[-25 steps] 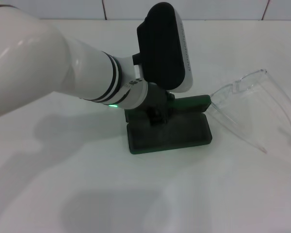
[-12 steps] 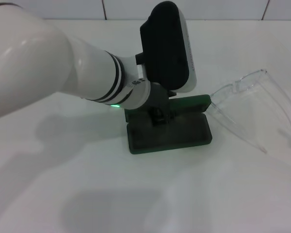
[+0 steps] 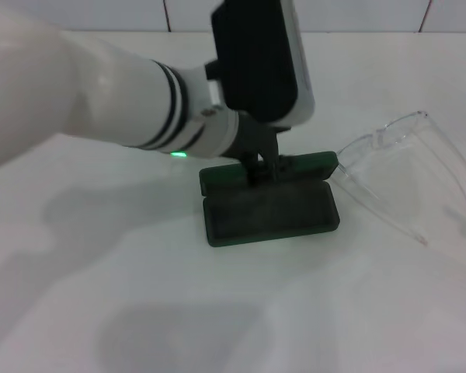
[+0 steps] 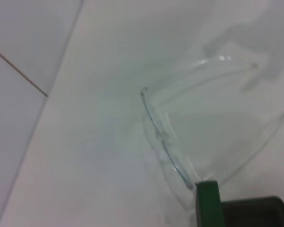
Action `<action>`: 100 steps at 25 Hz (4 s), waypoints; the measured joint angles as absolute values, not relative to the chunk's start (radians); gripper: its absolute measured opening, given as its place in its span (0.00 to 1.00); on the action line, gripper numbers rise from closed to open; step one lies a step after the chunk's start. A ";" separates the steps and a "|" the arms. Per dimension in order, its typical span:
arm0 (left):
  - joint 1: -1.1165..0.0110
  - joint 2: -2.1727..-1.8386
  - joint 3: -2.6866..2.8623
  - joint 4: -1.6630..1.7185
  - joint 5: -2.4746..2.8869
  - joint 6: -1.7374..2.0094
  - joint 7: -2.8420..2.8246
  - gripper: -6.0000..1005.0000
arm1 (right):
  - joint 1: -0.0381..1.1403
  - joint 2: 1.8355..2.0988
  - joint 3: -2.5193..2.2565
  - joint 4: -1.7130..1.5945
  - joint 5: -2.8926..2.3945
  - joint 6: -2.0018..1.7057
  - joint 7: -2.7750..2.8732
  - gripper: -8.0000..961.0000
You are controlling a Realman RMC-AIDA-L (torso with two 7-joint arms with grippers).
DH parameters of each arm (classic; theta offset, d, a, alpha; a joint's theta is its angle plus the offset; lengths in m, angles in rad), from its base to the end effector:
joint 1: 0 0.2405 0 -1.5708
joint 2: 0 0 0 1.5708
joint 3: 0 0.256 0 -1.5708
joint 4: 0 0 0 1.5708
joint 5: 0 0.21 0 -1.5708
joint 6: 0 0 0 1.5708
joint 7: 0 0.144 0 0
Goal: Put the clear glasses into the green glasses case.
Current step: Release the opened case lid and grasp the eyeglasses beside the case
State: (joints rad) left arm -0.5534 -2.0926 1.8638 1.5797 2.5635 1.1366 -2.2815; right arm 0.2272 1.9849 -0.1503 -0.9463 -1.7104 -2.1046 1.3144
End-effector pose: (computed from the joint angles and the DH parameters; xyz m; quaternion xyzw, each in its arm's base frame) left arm -0.0797 0.3306 -0.0677 -0.9706 0.0746 0.1004 0.2056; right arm 0.3133 0.2125 0.1741 -0.8524 0.1001 0.3855 0.3387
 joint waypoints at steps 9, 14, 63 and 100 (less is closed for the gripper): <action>-0.436 -2.091 1.721 1.845 2.341 1.325 -2.263 0.40 | 0.260 1.986 -0.155 -0.976 -1.839 -2.015 1.331 0.82; -0.377 -2.090 1.523 1.898 1.997 1.474 -2.152 0.40 | 0.276 1.988 -0.227 -1.061 -1.903 -1.952 1.404 0.82; -0.306 -2.077 0.824 0.722 1.604 1.844 -1.243 0.04 | 0.861 1.928 -1.192 -1.259 -2.621 -1.721 1.713 0.66; -0.303 -2.086 0.816 0.618 1.578 1.834 -1.178 0.04 | 0.922 2.023 -1.436 -1.017 -2.723 -1.348 1.550 0.66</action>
